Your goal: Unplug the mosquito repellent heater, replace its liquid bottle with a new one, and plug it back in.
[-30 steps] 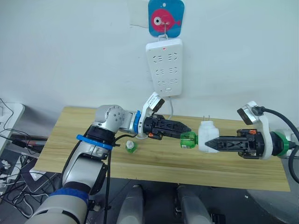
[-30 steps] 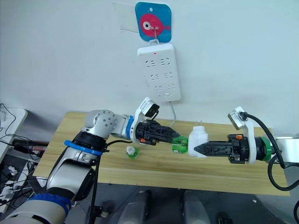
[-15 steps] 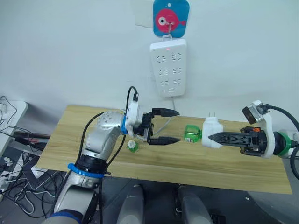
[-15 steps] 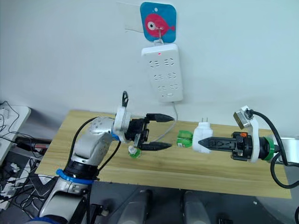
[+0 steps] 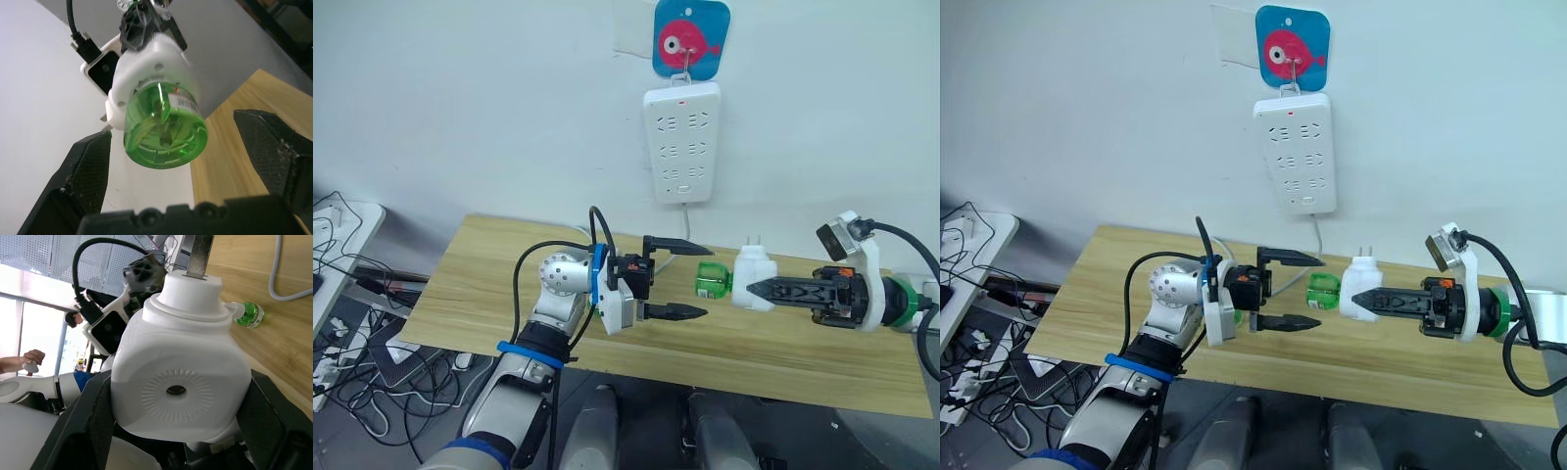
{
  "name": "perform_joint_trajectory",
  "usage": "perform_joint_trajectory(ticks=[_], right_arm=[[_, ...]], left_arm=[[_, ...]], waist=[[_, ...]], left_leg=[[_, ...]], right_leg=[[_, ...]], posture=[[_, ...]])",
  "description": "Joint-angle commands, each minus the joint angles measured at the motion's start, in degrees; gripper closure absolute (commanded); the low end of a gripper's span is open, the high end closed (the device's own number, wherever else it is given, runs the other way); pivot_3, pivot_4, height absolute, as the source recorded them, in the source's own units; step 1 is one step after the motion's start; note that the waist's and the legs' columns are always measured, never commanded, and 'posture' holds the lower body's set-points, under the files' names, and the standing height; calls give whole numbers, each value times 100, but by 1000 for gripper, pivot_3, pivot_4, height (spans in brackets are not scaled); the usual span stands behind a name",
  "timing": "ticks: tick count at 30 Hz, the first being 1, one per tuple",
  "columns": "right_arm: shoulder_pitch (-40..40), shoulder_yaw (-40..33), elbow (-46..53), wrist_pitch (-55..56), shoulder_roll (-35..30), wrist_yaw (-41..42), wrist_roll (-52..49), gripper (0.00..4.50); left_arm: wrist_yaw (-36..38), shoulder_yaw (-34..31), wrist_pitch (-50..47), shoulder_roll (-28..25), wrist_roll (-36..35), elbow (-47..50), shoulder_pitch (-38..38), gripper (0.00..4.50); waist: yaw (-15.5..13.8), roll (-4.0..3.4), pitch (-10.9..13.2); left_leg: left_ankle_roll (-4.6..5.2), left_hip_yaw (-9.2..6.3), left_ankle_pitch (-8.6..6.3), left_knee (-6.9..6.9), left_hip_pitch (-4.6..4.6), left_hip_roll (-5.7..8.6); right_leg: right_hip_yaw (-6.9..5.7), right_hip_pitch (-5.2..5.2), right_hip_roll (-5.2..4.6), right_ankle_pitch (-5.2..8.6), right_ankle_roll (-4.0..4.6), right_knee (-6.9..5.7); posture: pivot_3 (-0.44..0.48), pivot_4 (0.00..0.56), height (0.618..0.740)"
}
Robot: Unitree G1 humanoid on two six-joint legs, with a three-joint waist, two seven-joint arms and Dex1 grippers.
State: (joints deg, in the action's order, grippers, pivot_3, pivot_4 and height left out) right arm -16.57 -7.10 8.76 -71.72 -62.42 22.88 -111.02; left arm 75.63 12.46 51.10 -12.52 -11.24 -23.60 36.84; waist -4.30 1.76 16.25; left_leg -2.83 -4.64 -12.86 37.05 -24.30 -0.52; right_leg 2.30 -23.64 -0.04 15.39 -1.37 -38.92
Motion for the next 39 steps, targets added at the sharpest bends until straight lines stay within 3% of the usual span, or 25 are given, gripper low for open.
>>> perform_joint_trajectory(ticks=[1,5,6,8,13,18,21,26,29,33,39], right_arm=[[-51,-178,147,38,5,74,-198,1450],[-12,-200,185,52,-9,65,-198,1450],[-20,-195,173,56,-1,57,-198,1450],[-39,-181,154,61,13,44,-198,1450],[-67,-163,128,59,21,25,-198,1450],[-87,-156,107,54,19,1,-198,1450],[-77,-156,140,19,-71,10,-198,1450],[-22,-161,298,-94,-307,53,-128,1450],[-62,-137,418,-147,-334,197,67,1450],[-107,-107,561,-199,-343,365,250,1450],[-115,-96,611,-162,-388,457,292,1450]], left_arm=[[-352,88,348,26,150,-102,220,38],[-459,232,600,-53,96,-166,271,38],[-479,268,644,-63,76,-185,283,214],[-497,348,729,-80,20,-214,307,642],[-552,511,854,-112,-33,-267,353,2215],[-579,616,807,-146,-106,-346,407,2252],[-58,833,-456,-264,-735,-6,247,2252],[-181,971,-6831,-1133,-2996,1503,221,2252],[-347,782,-9577,-1452,-4092,1584,549,2252],[-202,600,-11882,-1608,-4807,1034,1057,2252],[185,718,-12634,-1678,-4662,828,1164,2252]], waist=[[-1,0,0],[12,0,0],[11,0,0],[6,-1,0],[6,-1,0],[8,0,0],[18,0,0],[139,0,0],[224,-1,0],[317,0,0],[390,-1,0]], left_leg=[[0,1,0,0,0,0],[0,4,0,0,2,1],[0,3,0,0,2,0],[0,1,0,0,2,0],[0,2,0,1,2,1],[0,2,0,1,3,0],[0,2,0,1,3,0],[0,-16,1,2,0,-2],[0,-28,1,2,0,-7],[1,-25,1,1,4,-5],[1,-20,1,-5,7,-7]], right_leg=[[1,0,0,0,0,-1],[4,0,0,0,0,-2],[3,0,0,0,0,-2],[1,0,1,0,0,-2],[2,0,1,-1,1,-3],[2,1,2,-1,1,-4],[2,2,2,-1,1,-4],[-9,3,3,0,0,-7],[-21,4,9,10,-17,-7],[-21,7,12,17,-29,-8],[-16,6,13,15,-22,-6]], posture=[[141,252,740],[141,252,740],[139,248,740],[138,250,740],[137,250,740],[135,252,740],[133,254,740],[135,259,740],[136,259,740],[134,260,740],[129,259,740]])
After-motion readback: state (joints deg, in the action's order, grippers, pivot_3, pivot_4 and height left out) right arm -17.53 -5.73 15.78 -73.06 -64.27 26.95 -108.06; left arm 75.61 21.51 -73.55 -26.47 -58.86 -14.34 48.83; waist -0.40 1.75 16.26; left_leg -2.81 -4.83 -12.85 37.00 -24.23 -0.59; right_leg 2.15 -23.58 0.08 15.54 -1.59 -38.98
